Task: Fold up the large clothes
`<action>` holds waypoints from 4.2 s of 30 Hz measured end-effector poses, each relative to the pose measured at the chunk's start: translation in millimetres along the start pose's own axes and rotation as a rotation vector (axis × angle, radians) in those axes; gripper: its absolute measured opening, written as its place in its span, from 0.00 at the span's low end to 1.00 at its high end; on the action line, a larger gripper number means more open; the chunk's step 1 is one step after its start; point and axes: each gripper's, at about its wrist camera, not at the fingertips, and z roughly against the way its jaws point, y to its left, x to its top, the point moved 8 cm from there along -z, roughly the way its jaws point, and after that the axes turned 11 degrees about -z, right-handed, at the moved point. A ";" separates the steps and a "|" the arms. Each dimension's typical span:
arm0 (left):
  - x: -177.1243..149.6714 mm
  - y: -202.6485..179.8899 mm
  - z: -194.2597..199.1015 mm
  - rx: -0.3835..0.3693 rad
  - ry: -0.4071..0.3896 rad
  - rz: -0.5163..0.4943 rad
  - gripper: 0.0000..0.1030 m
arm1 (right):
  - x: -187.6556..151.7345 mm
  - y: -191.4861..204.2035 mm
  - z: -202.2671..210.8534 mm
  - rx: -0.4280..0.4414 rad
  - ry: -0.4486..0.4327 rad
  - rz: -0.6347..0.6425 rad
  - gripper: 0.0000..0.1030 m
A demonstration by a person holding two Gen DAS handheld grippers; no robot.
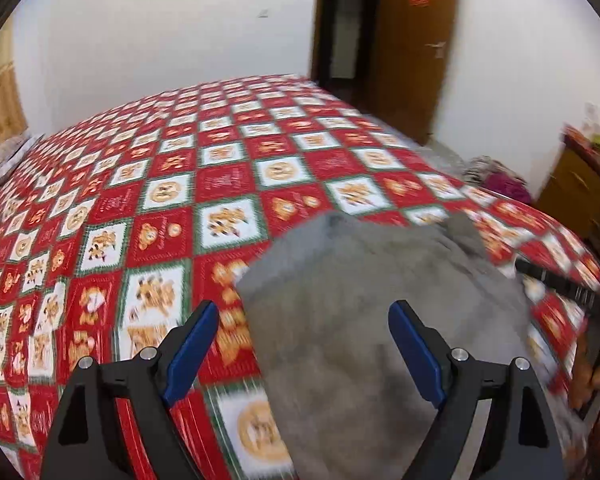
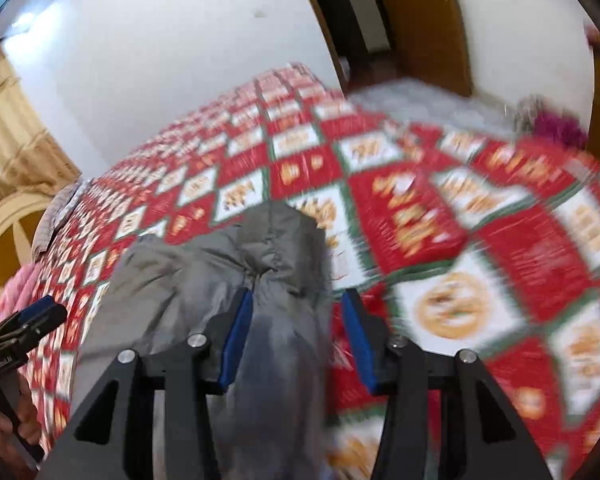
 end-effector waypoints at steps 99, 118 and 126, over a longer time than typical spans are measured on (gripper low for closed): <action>-14.8 -65.0 104.6 -0.601 -0.218 0.288 0.66 | -54.5 38.5 143.6 0.224 -0.016 0.046 0.28; 34.8 -162.1 -28.5 -0.364 0.019 0.054 0.66 | 13.2 -122.7 90.3 -0.074 -0.070 -0.065 0.27; 33.4 -163.2 -58.6 -0.279 0.063 0.044 0.66 | 9.8 -140.8 47.2 -0.089 0.018 -0.066 0.27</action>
